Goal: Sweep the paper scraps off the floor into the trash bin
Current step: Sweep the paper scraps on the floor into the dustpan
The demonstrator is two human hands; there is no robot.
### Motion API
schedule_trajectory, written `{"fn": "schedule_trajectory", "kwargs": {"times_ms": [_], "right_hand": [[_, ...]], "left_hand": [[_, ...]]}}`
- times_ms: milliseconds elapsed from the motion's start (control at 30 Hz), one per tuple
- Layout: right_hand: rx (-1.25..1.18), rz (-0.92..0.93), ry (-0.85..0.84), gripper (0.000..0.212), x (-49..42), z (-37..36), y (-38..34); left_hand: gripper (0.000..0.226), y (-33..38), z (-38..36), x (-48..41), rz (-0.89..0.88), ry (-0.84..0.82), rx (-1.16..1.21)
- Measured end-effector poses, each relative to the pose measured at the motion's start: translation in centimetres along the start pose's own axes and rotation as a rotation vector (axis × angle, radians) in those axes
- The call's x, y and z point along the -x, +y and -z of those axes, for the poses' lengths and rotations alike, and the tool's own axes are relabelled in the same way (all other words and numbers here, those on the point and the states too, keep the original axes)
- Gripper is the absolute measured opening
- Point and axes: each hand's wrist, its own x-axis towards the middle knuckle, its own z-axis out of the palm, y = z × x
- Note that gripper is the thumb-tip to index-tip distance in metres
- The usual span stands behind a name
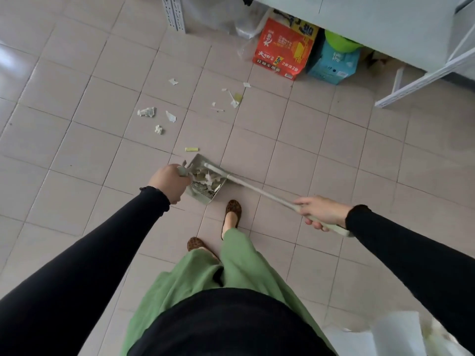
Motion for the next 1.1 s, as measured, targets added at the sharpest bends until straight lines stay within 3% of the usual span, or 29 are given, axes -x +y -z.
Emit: {"fn": "schedule_trajectory", "kwargs": {"times_ms": [133, 267, 467, 667, 900, 1100], "right_hand": [[-0.017, 0.034, 0.036, 0.047, 3.0, -0.6, 0.9], [0.041, 0.053, 0.130, 0.048, -0.9, -2.6, -1.5], [-0.036, 0.023, -0.011, 0.048, -0.6, -3.7, -1.8], [-0.110, 0.083, 0.004, 0.046, 3.2, -3.2, 0.6], [-0.127, 0.151, 0.103, 0.050, -0.9, -2.4, -6.1], [-0.145, 0.151, 0.180, 0.051, -5.5, -6.6, -14.5]], "left_hand": [[0.016, 0.1, 0.2, -0.1, 0.023, -0.010, 0.029], [0.016, -0.2, 0.3, -0.4, 0.051, -0.028, 0.032], [0.013, -0.8, 0.8, -0.7, 0.067, -0.043, 0.032], [0.021, -2.7, 2.7, 0.5, 0.029, 0.027, 0.092], [0.033, -5.5, 7.0, 0.6, 0.047, 0.096, 0.124], [0.024, -6.8, 12.6, -3.7, 0.032, 0.047, 0.032]]}}
